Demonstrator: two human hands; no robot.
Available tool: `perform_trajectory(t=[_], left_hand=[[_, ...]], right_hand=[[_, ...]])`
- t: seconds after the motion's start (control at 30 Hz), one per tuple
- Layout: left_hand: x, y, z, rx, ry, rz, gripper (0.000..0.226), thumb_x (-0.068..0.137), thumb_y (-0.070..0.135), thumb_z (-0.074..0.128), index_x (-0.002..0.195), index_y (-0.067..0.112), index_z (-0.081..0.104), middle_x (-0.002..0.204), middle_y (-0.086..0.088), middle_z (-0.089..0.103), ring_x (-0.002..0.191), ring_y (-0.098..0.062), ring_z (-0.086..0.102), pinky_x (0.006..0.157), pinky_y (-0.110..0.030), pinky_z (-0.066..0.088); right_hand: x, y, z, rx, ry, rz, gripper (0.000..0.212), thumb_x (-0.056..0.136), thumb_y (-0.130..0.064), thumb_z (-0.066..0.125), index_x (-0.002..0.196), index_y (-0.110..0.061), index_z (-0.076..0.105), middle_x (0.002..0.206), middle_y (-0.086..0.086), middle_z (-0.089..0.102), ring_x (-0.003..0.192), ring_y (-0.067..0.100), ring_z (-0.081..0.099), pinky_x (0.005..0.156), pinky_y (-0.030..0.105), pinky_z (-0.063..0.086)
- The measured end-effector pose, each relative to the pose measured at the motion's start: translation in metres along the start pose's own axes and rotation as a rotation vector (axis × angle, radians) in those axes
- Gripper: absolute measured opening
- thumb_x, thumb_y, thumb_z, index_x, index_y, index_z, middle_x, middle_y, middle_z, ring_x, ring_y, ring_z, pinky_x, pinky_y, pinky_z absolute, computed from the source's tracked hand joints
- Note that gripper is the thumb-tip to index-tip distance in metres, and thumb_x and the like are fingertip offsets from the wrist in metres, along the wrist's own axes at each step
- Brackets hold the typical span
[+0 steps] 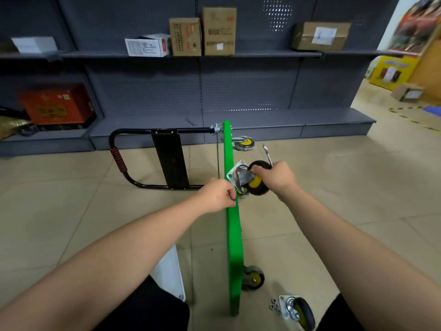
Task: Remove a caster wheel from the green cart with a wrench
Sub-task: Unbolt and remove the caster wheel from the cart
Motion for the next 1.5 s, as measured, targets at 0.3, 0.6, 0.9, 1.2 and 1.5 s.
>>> perform_trajectory(t=[0.3, 0.6, 0.9, 1.2, 1.5], left_hand=[[-0.003, 0.007, 0.002, 0.032, -0.055, 0.026, 0.021, 0.083, 0.014, 0.081, 0.102, 0.01, 0.076, 0.09, 0.0, 0.073, 0.093, -0.014, 0.069, 0.092, -0.026, 0.052], [0.011, 0.02, -0.003, 0.094, -0.093, 0.141, 0.107, 0.072, 0.051, 0.085, 0.158, 0.02, 0.03, 0.161, -0.001, 0.035, 0.146, -0.018, 0.033, 0.12, -0.029, 0.026], [0.035, 0.036, 0.009, -0.248, -0.223, 0.139, 0.113, 0.067, 0.037, 0.093, 0.155, 0.024, 0.024, 0.146, 0.021, 0.046, 0.137, 0.004, 0.036, 0.112, -0.013, 0.023], [0.031, 0.045, 0.018, -0.161, -0.214, 0.283, 0.111, 0.061, 0.036, 0.097, 0.149, 0.025, 0.031, 0.145, 0.015, 0.046, 0.13, 0.003, 0.044, 0.116, -0.014, 0.028], [0.018, 0.032, 0.001, 0.026, -0.274, 0.277, 0.128, 0.065, 0.049, 0.09, 0.16, 0.037, 0.004, 0.165, 0.013, 0.022, 0.148, -0.003, 0.024, 0.118, -0.018, 0.016]], right_hand=[[-0.018, 0.074, -0.029, 0.138, -0.153, -0.08, 0.037, 0.086, -0.036, 0.077, 0.067, -0.009, 0.062, 0.056, -0.003, 0.05, 0.054, 0.015, 0.046, 0.05, 0.026, 0.036], [-0.026, 0.111, -0.047, 0.412, -0.301, -0.072, 0.029, 0.091, -0.035, 0.073, 0.082, -0.007, 0.069, 0.059, 0.002, 0.038, 0.052, 0.016, 0.025, 0.046, 0.027, 0.018], [-0.017, 0.129, -0.058, 0.584, -0.452, -0.086, 0.045, 0.059, -0.06, 0.085, 0.08, -0.021, 0.077, 0.058, -0.003, 0.046, 0.05, 0.01, 0.028, 0.043, 0.021, 0.019], [-0.008, 0.097, -0.069, -0.078, -0.592, -0.418, 0.039, 0.075, -0.041, 0.086, 0.112, -0.034, 0.074, 0.098, -0.013, 0.077, 0.094, 0.009, 0.072, 0.087, 0.035, 0.057], [0.002, 0.085, -0.032, -0.624, -0.412, -0.663, 0.057, 0.061, -0.078, 0.056, 0.094, -0.032, 0.059, 0.083, -0.014, 0.063, 0.076, 0.008, 0.059, 0.069, 0.037, 0.053]])
Point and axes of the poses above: each hand's wrist, its own x-axis towards the middle knuckle, its own z-axis out of the palm, y = z × x, the point moved 2 cm from there along x, towards the middle knuckle
